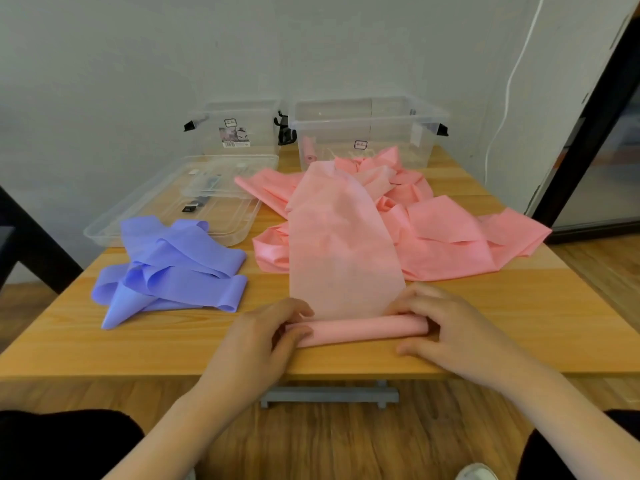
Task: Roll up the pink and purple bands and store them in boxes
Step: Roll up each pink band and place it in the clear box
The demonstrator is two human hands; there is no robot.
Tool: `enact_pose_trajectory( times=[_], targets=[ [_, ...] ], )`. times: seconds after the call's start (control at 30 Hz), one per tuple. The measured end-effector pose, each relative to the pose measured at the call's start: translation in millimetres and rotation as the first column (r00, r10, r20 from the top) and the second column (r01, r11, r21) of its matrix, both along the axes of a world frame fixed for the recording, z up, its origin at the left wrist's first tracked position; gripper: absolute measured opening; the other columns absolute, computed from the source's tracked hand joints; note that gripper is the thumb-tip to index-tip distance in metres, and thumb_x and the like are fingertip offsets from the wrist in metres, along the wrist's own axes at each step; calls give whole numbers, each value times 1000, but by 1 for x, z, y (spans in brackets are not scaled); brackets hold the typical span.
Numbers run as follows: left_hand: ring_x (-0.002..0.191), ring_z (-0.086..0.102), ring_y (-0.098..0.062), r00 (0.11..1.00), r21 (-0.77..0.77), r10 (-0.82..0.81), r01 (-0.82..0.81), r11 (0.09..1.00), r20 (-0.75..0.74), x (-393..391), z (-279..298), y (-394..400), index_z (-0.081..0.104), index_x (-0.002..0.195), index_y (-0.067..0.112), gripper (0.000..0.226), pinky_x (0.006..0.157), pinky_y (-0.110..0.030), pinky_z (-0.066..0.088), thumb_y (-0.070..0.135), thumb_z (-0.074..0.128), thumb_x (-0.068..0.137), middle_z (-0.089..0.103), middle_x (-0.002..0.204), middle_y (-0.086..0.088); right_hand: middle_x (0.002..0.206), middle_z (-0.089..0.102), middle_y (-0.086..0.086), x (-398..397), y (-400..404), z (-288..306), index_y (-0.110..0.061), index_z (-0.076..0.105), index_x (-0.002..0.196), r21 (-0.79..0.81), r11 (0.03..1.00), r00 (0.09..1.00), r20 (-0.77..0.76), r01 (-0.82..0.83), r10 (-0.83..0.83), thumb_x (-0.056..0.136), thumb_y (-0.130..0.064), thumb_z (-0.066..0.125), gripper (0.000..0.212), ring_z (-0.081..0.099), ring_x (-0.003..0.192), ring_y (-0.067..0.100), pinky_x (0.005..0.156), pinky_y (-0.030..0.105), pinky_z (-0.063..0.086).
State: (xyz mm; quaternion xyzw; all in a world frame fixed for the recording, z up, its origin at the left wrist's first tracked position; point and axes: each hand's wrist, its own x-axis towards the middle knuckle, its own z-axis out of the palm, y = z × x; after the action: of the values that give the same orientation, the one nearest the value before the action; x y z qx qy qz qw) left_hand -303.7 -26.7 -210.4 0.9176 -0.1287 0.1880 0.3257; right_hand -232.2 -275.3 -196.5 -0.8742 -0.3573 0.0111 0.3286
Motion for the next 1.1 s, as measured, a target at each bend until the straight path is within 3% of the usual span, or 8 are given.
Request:
enact_pose_trajectory(
  times=[0.17, 0.27, 0.33, 0.47, 0.63, 0.77, 0.9, 1.1],
  targets=[
    [88, 47, 7, 996, 122, -81, 84, 989, -29, 0, -2, -1, 69, 93, 20, 34, 79, -1, 34, 48, 56, 77, 56, 91, 19, 81, 60, -21, 2, -1, 0, -42, 52, 77, 73, 995, 996, 62, 63, -68, 83, -14, 65, 32, 53, 86, -6, 69, 7, 36],
    [83, 50, 13, 999, 71, -30, 32, 997, -26, -1, -2, -3, 68, 94, 21, 32, 72, 1, 35, 43, 48, 82, 59, 84, 20, 88, 60, -20, 2, 1, 2, -42, 56, 82, 78, 997, 1000, 24, 16, -18, 77, -31, 66, 15, 53, 90, -4, 76, 7, 37],
    [85, 53, 12, 1000, 34, -6, 7, 999, -28, -2, -1, -3, 64, 96, 28, 27, 70, 1, 36, 42, 45, 83, 62, 84, 20, 94, 56, -22, 2, 1, 2, -42, 56, 87, 28, 999, 1000, 11, -27, 26, 66, -42, 71, 26, 52, 94, -4, 80, 7, 36],
    [88, 50, 7, 996, 84, -77, 80, 993, -43, -2, -2, -3, 62, 94, 29, 25, 76, -4, 36, 47, 55, 79, 55, 92, 22, 84, 60, -21, 3, -1, 1, -41, 53, 78, 47, 998, 998, 58, 30, -32, 75, -18, 73, 31, 52, 87, -7, 70, 6, 35],
    [80, 48, 9, 999, 78, -42, 43, 996, -11, 0, -3, -5, 69, 90, 19, 34, 73, 0, 34, 45, 49, 81, 55, 83, 19, 89, 60, -18, 5, -1, -1, -31, 65, 85, 48, 999, 999, 49, 6, -8, 82, -26, 63, 6, 52, 91, -4, 76, 6, 35],
    [84, 50, 18, 1000, 15, 26, -26, 1000, -3, -2, 0, -6, 64, 96, 28, 27, 72, 3, 34, 40, 44, 82, 56, 84, 27, 94, 57, -23, 4, -2, 1, -43, 58, 88, 3, 1000, 1000, 15, 7, -7, 71, -23, 77, 32, 50, 97, -6, 79, 5, 35],
    [100, 46, 7, 1000, 118, 13, -10, 993, -25, -1, -3, -6, 67, 107, 24, 38, 86, 2, 30, 47, 52, 81, 54, 110, 16, 82, 62, -22, 1, -3, 4, -41, 54, 77, 33, 995, 996, 13, 89, -90, 79, -15, 69, 30, 53, 86, -8, 69, 6, 36],
    [119, 24, 12, 983, 2, 62, -62, 998, -170, -9, 3, -27, 14, 130, 46, 58, 97, 2, 15, 31, 53, 91, 25, 132, 25, 111, 51, -31, -11, 12, 3, -46, 49, 100, 318, 921, 957, -253, 223, -144, 94, -22, 45, 25, 43, 100, -24, 80, -3, 31]
  ],
)
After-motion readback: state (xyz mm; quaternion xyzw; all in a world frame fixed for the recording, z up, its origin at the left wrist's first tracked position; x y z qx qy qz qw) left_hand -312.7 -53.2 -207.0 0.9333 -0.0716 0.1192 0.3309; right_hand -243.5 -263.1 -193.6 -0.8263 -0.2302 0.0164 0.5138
